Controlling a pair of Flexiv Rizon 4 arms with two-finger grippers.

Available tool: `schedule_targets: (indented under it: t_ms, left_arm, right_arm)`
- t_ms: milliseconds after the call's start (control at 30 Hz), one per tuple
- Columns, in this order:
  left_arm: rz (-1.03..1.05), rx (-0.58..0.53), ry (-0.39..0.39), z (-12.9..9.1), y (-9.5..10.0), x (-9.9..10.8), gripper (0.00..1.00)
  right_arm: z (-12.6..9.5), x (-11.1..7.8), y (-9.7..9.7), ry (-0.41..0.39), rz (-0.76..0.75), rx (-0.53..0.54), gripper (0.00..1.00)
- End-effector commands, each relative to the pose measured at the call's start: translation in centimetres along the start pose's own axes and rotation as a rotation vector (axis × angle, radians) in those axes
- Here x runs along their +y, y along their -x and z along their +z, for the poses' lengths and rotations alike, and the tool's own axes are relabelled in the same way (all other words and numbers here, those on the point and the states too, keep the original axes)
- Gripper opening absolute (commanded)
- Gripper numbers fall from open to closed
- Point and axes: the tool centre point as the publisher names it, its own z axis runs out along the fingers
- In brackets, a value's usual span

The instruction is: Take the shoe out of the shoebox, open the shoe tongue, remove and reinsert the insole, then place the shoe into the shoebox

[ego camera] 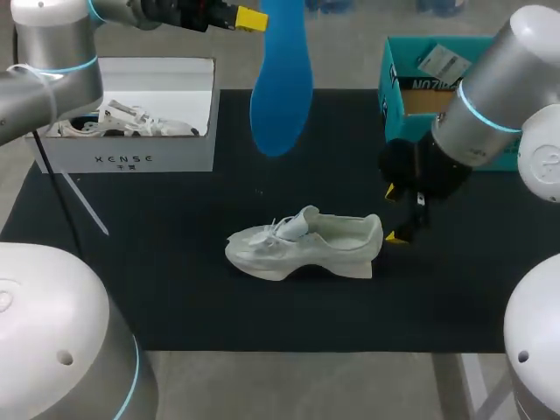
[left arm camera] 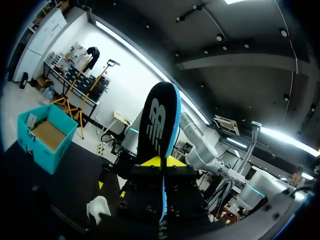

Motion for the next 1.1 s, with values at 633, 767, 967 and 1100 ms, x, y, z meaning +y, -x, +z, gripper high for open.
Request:
schedule_targets:
  t_ms: [633, 767, 967, 1100]
  left_arm:
    - [-0.072, 0.016, -0.022, 0.5, -1.8, -2.4, 0.00]
    - [-0.098, 0.027, -0.015, 0.3, -1.3, -1.6, 0.00]
    - [-0.114, 0.026, -0.012, 0.1, -1.4, -1.6, 0.00]
    - [-0.126, 0.014, -0.011, 0.0, -1.5, -1.6, 0.00]
  right_arm:
    - [0.0, 0.3, 0.3, -0.080, 0.036, -0.016, 1.00]
    - [0.0, 0.3, 0.3, -0.080, 0.036, -0.016, 1.00]
    - [0.0, 0.3, 0.3, -0.080, 0.036, -0.016, 1.00]
    - [0.0, 0.3, 0.3, -0.080, 0.036, -0.016, 1.00]
